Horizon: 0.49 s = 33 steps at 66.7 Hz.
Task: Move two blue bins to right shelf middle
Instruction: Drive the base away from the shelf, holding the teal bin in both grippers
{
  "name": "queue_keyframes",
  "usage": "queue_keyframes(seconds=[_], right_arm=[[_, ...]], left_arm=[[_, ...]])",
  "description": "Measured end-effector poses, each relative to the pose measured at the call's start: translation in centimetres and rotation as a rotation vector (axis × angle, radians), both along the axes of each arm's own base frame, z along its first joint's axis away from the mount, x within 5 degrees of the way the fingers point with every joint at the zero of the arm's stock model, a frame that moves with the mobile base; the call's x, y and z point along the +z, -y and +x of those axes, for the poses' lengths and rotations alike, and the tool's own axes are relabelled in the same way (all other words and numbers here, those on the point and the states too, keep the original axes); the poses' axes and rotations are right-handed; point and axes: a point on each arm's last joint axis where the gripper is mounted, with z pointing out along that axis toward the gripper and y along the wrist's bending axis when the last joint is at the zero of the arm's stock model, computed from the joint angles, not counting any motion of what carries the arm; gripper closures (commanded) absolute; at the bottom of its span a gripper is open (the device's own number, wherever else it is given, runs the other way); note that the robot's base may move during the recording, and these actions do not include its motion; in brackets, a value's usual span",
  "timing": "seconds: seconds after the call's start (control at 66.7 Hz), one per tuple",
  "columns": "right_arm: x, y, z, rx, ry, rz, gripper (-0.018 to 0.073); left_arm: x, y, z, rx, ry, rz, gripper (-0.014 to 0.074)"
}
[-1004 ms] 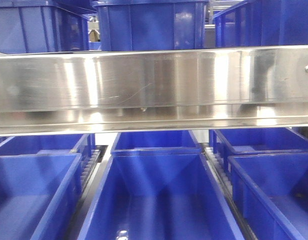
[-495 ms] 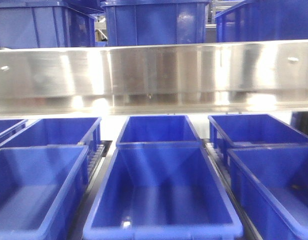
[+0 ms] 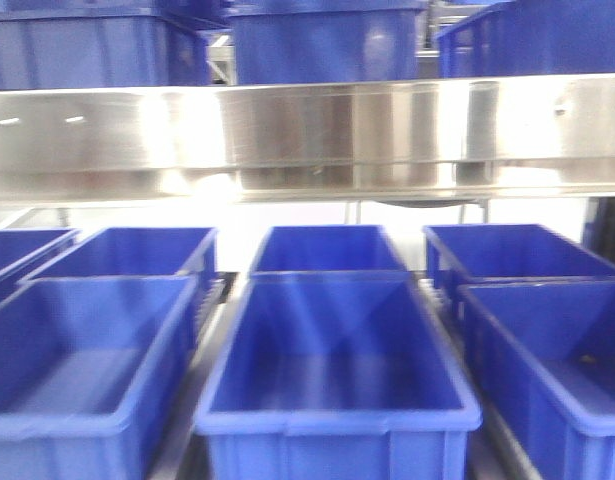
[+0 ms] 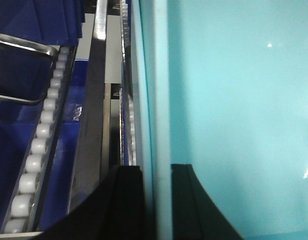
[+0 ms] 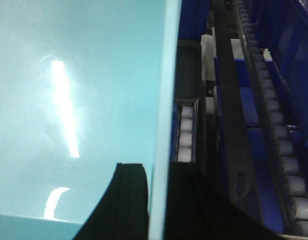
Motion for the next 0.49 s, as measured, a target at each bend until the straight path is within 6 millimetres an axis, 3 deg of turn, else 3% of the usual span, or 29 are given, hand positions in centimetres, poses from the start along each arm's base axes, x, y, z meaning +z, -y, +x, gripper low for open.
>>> queue_keyframes(seconds=[0.495], right_arm=[[0.02,-0.01,0.01,0.001,0.002,0.001,0.0726]], left_arm=[[0.01,-0.02,0.01,0.002,0.002,0.003,0.0707]])
